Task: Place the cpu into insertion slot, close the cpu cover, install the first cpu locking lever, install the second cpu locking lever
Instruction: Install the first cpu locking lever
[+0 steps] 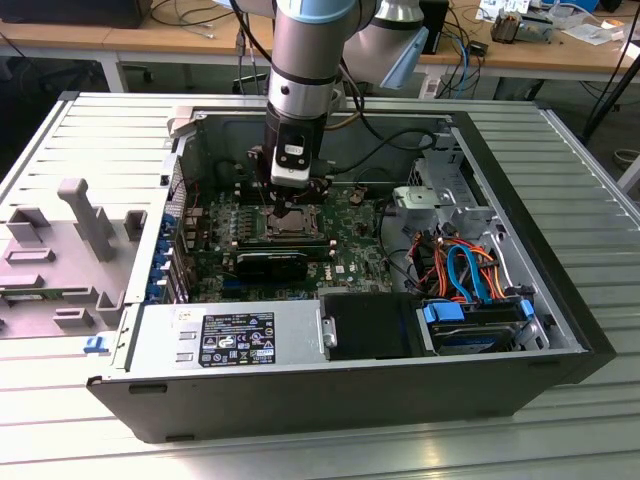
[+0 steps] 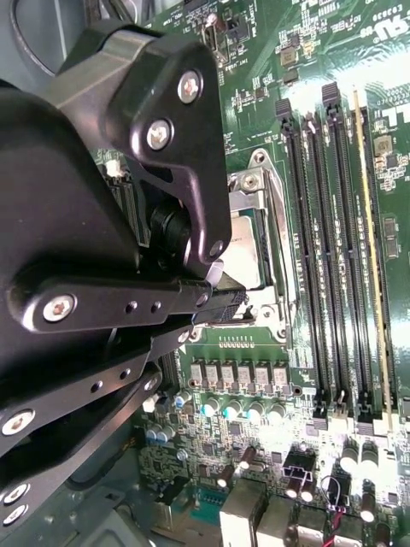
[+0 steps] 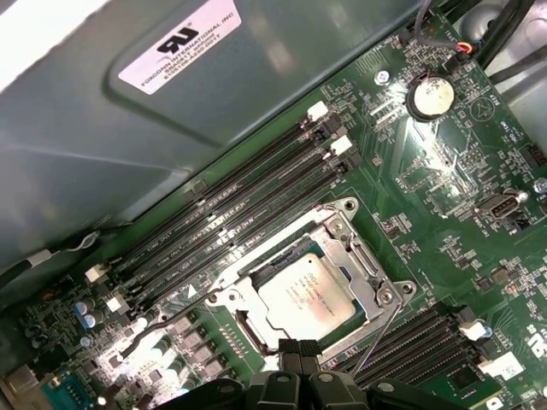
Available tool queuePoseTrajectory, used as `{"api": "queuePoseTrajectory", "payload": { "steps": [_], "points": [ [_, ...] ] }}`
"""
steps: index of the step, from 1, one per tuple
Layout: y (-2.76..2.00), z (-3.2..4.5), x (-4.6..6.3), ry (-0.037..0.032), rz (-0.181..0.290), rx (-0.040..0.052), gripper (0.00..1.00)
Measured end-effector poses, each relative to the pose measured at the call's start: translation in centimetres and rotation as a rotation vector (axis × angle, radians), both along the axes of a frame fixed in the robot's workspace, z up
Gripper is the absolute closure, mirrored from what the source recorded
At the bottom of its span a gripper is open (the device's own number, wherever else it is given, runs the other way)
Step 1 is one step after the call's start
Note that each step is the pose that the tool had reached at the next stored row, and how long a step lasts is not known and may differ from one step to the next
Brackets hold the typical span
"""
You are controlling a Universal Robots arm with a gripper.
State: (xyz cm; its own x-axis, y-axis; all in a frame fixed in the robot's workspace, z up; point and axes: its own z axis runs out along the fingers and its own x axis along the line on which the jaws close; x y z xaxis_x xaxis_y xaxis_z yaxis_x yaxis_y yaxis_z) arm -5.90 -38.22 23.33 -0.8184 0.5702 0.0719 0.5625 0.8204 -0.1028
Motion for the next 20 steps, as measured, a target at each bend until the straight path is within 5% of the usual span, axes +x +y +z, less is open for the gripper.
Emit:
{"api": "queuePoseTrajectory", "payload": {
  "steps": [20],
  "points": [
    [0.00, 0.00, 0.00, 0.0000, 0.031, 0.0000, 0.89]
  ]
}}
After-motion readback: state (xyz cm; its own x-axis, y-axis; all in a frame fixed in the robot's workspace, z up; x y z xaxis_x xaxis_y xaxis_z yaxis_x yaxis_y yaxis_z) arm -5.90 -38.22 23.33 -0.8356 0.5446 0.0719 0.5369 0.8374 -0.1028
